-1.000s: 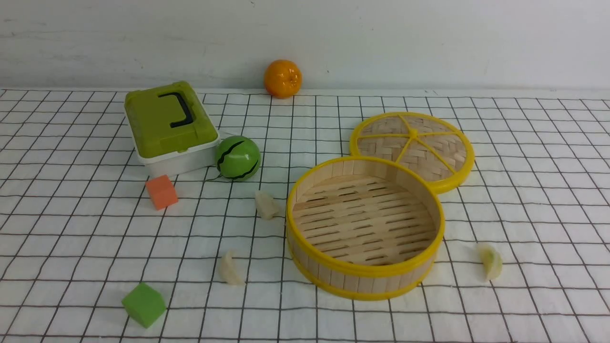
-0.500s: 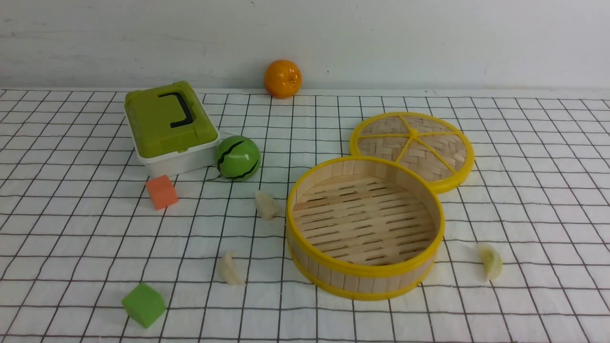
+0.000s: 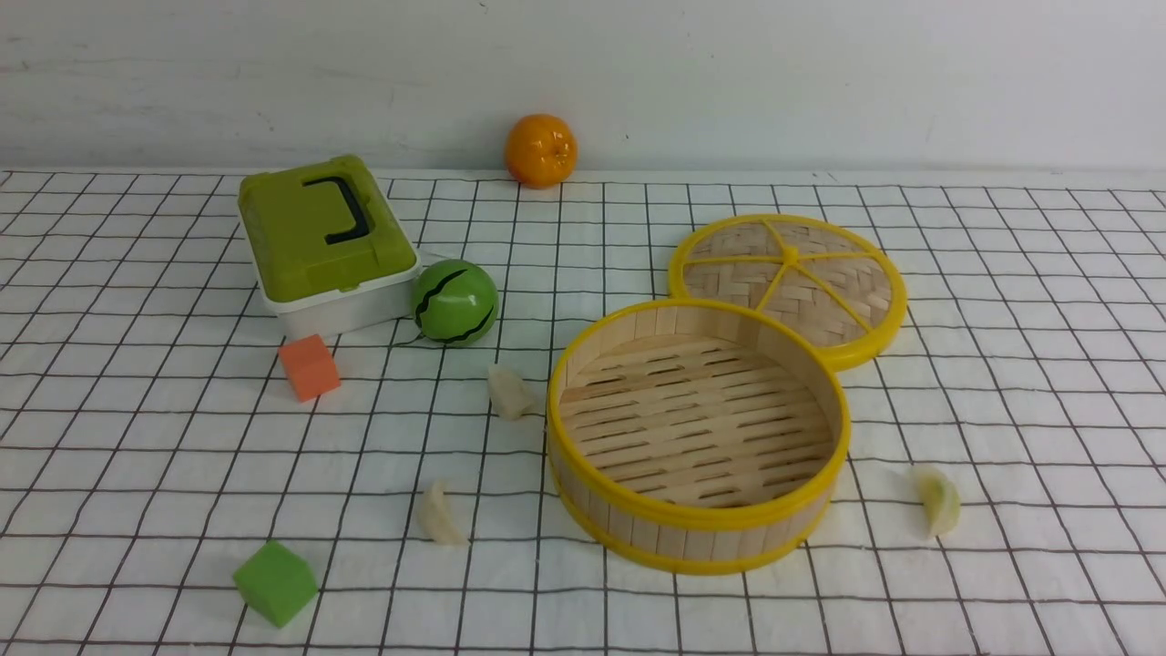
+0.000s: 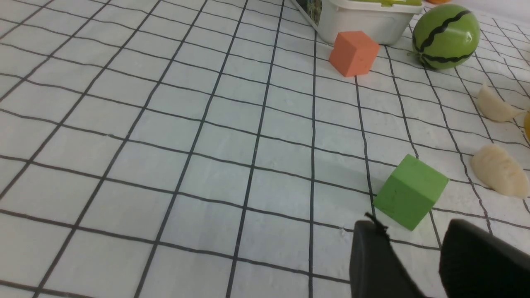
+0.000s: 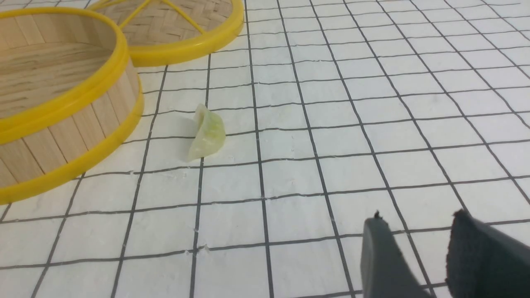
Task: Put the dumplings into the steamer on the table with the white tablecloth.
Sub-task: 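Reach for and grasp a dumpling on the table with the left gripper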
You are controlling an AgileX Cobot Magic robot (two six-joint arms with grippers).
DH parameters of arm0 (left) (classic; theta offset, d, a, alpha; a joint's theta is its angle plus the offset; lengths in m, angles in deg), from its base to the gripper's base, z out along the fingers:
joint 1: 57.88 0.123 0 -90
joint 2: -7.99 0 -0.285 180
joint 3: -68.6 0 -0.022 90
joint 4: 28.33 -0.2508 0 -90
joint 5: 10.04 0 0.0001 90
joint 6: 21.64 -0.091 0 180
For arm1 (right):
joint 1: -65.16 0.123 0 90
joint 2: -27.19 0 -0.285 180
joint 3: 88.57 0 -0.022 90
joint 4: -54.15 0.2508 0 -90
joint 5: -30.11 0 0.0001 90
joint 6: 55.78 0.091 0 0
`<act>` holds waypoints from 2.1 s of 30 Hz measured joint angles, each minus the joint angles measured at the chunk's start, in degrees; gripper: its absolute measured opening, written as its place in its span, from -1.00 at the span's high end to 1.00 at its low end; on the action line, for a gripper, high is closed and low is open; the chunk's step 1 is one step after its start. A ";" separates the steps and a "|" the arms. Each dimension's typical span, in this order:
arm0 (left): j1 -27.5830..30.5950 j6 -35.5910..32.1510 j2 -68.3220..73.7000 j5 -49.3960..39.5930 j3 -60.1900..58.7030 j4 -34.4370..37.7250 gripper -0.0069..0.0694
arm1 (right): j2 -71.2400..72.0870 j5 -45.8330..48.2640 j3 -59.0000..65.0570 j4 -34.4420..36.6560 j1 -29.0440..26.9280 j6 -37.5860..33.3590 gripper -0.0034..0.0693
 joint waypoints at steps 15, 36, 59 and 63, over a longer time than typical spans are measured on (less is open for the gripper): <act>0.00 0.00 0.00 0.00 0.00 0.00 0.19 | 0.00 0.00 0.00 0.06 0.00 0.37 0.25; 0.00 0.21 0.00 1.77 0.00 1.44 0.19 | 0.00 -0.05 0.00 2.37 0.00 0.37 0.25; 0.00 27.40 0.00 8.98 0.00 52.97 0.19 | 0.00 -3.08 0.53 61.66 0.00 7.70 0.25; 0.00 26.52 0.00 7.44 0.00 53.79 0.19 | 0.00 -3.69 0.53 62.03 0.00 7.31 0.25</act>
